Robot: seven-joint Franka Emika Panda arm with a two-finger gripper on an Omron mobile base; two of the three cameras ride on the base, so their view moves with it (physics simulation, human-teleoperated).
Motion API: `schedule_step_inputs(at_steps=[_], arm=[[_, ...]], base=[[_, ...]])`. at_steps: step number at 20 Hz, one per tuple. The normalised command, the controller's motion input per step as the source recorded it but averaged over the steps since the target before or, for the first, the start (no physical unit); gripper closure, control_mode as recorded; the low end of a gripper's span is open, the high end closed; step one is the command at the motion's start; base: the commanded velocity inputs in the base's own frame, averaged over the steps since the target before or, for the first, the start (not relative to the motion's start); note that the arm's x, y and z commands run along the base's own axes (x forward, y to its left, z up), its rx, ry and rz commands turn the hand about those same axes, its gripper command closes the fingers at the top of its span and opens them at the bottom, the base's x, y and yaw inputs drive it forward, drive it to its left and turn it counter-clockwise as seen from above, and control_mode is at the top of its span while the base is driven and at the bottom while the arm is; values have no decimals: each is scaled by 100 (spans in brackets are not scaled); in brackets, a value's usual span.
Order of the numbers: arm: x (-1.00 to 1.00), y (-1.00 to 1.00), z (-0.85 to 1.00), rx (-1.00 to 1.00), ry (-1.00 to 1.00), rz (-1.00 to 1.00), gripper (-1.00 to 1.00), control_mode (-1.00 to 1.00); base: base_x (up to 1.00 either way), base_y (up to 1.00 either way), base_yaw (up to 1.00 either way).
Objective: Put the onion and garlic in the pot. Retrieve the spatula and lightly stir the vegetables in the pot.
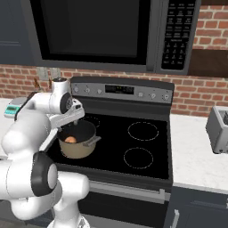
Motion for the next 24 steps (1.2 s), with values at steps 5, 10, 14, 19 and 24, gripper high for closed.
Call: schedule_step_inputs(at_steps=[5,10,14,19,24], arm=[[-93,84,46,1,0,0,-100,-100],[-67,100,17,-6,-2,8,-100,-100],[-6,100,0,-23,-6,9,-100,-100],[68,90,-23,-15,0,0,-100,-100],[79,30,-16,-7,0,0,-100,-100]], base=[[0,0,0],[0,0,0],[0,0,0],[0,0,0],[0,0,0]])
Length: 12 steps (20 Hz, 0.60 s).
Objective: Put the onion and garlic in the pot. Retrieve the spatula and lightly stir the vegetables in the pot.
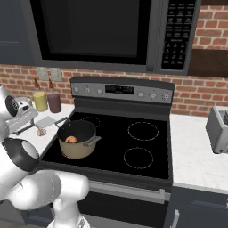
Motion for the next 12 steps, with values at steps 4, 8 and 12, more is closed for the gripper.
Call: schedule_step_inputs(at_steps=[4,8,12], arm=[[84,5,-48,-11,0,0,-100,-100],[78,18,-69,-14,0,0,-100,-100],[57,31,-38,-10,0,0,-100,-100]], base=[[0,0,0],[0,0,0],[0,0,0]])
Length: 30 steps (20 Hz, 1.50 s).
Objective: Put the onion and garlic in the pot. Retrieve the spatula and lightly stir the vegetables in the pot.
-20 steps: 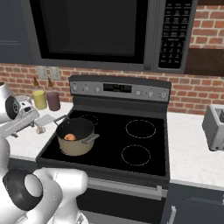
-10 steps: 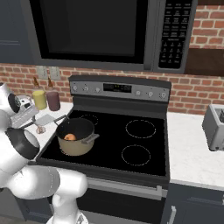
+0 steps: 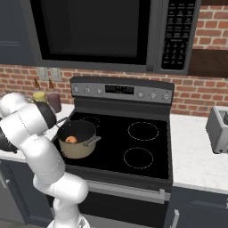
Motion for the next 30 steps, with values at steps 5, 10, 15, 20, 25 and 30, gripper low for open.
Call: schedule_step_inputs(at_steps=[5,10,15,20,25,30], arm=[[35,23,-21,-5,1,0,-100,-100],[21,0,-38,-4,5,0,-100,-100],[36,0,-43,-6,8,0,-100,-100],[36,0,-29,-3,6,0,-100,-100],[0,-15,-20,0,3,0,100,-100],[0,-49,-22,0,1,0,100,-100]], base=[[0,0,0],[0,0,0],[0,0,0],[0,0,0],[0,0,0],[0,0,0]])
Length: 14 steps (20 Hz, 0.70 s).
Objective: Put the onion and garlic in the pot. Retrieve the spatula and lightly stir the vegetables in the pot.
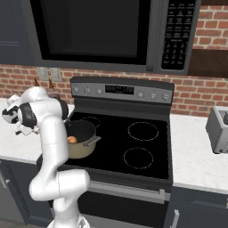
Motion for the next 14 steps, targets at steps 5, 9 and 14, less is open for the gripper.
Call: schedule_step_inputs(at_steps=[5,9,14], arm=[[-13,-43,13,0,-2,0,100,-100],[-89,-1,96,2,-16,2,100,-100],[-100,-23,100,9,-17,9,100,-100]], base=[[0,0,0],[0,0,0],[0,0,0]])
